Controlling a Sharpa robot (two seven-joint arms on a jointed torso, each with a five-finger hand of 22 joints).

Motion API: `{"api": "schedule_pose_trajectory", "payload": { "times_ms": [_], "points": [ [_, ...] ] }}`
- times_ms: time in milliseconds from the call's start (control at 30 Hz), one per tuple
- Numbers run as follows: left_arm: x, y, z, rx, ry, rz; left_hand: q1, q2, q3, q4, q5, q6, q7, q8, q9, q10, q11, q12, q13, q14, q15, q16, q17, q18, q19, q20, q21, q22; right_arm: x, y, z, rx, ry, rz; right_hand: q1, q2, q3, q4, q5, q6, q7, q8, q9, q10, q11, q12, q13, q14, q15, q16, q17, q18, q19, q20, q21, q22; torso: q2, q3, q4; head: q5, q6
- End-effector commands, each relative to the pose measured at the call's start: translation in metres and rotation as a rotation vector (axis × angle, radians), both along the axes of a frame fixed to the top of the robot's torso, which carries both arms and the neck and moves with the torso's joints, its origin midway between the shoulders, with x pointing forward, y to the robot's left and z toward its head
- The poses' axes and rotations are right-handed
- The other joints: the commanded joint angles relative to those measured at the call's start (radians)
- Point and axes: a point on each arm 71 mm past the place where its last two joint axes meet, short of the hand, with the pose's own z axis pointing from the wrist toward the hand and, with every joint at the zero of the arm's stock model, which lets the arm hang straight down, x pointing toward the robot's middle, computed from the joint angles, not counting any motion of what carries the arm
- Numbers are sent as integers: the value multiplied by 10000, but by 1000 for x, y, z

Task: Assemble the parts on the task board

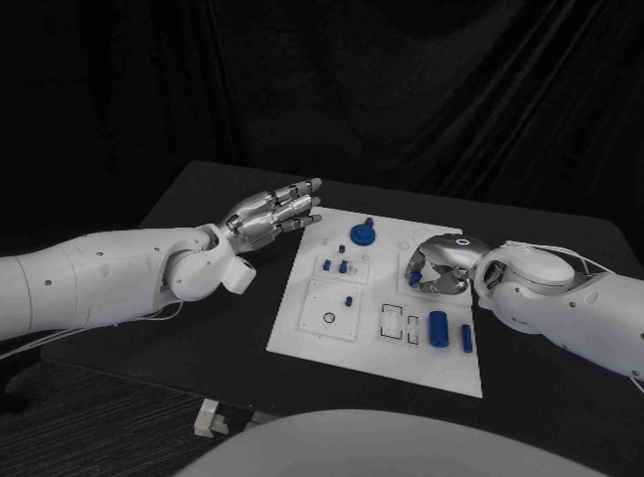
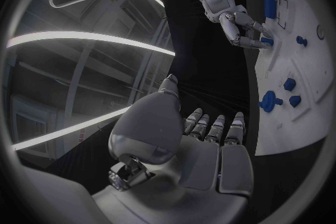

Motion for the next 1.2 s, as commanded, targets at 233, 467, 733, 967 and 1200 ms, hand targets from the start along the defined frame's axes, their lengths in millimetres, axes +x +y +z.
{"api": "schedule_pose_trajectory", "payload": {
  "times_ms": [233,467,733,967,1200],
  "points": [
    [-1,-3,0,-190,70,-153,82,76,10,-130,183,-9,69,45,16,-6,75,-34,-15,-4,59,-36,-9,181,35,73,64,37,0,-1,2,284,-448,19,336,-23,543,-197,4,516,49,212,179,634,-105,-137,-8,86,-13,22,4,0,41,-8,99,1501,-1,0,4,17,1],
    [-1,-3,-1,-186,118,-184,126,137,30,-188,377,-11,81,45,16,-6,91,-34,-15,-4,75,-36,-9,175,52,78,72,50,-3,-3,8,691,-952,-22,509,55,877,-428,-218,1086,-44,446,428,1326,-270,-189,2,132,-151,60,76,-20,82,-130,235,1531,-3,-2,-1,95,1],
    [-2,-2,-2,-156,166,-183,151,156,35,-228,483,-8,83,46,16,-6,96,-34,-15,-4,81,-36,-9,173,62,80,77,62,-7,2,40,1066,-1454,80,506,-18,1139,-525,-776,1097,-65,386,518,1489,-298,-386,-13,157,-182,64,100,-31,96,-178,280,1538,-2,0,-4,168,1],
    [-2,-3,-3,-148,179,-179,156,159,36,-235,503,-5,83,47,17,-6,96,-34,-15,-4,83,-36,-9,172,61,81,76,54,-23,26,70,1253,-1516,832,530,-75,1305,-594,-749,997,-42,289,524,1541,-286,-482,-9,167,-176,75,129,-32,93,-179,279,1537,-8,-1,8,144,1],
    [-2,-4,-5,-162,218,-220,158,161,36,-240,511,-8,83,46,16,-6,95,-34,-15,-4,83,-36,-9,171,51,80,68,27,-52,68,72,998,-1627,2349,512,-123,1370,-628,-784,983,-34,258,534,1593,-284,-517,-3,170,-176,68,117,-35,99,-180,297,1540,-6,-2,5,194,1]
  ]
}}
